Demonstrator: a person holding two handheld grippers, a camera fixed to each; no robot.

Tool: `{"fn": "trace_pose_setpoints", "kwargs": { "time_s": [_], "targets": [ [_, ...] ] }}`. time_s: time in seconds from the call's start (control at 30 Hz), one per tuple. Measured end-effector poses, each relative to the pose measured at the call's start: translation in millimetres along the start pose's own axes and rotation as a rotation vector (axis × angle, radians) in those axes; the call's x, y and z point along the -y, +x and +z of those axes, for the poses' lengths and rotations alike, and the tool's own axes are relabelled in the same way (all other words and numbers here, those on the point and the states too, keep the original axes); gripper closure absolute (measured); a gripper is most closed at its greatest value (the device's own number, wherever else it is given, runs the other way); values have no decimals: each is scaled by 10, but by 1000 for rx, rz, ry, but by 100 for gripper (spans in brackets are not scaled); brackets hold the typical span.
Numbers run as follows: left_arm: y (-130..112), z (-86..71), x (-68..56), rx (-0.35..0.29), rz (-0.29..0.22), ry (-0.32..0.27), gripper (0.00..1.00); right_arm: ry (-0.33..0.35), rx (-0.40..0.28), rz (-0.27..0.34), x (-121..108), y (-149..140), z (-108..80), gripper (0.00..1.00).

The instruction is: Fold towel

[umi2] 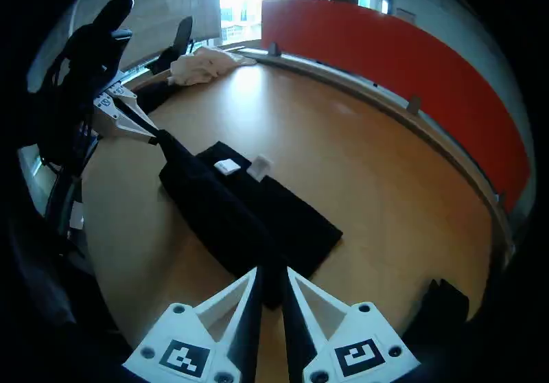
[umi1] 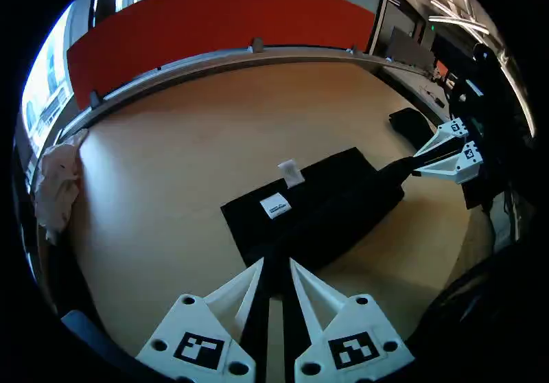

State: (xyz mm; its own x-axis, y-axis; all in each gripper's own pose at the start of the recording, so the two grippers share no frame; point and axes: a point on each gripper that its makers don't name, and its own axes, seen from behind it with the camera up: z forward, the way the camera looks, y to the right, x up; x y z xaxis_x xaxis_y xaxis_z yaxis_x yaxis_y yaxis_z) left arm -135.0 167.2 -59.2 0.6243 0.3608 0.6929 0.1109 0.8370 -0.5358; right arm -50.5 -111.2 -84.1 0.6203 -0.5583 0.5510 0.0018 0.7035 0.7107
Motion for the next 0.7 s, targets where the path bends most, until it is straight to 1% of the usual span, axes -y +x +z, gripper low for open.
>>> {"fn": "trace_pose_setpoints", "kwargs": {
  "time_s": [0.17, 0.37, 0.7],
  "targets": [
    [-32, 109, 36, 17, 3, 3, 90, 0, 6, 10, -40, -27, 96, 84],
    [-46, 223, 65, 23, 0, 5, 90, -10, 17, 15, -101, -58, 197, 84],
    [-57, 442, 148, 45, 29, 22, 89, -27, 40, 29, -207, -77, 378, 83]
  ]
}}
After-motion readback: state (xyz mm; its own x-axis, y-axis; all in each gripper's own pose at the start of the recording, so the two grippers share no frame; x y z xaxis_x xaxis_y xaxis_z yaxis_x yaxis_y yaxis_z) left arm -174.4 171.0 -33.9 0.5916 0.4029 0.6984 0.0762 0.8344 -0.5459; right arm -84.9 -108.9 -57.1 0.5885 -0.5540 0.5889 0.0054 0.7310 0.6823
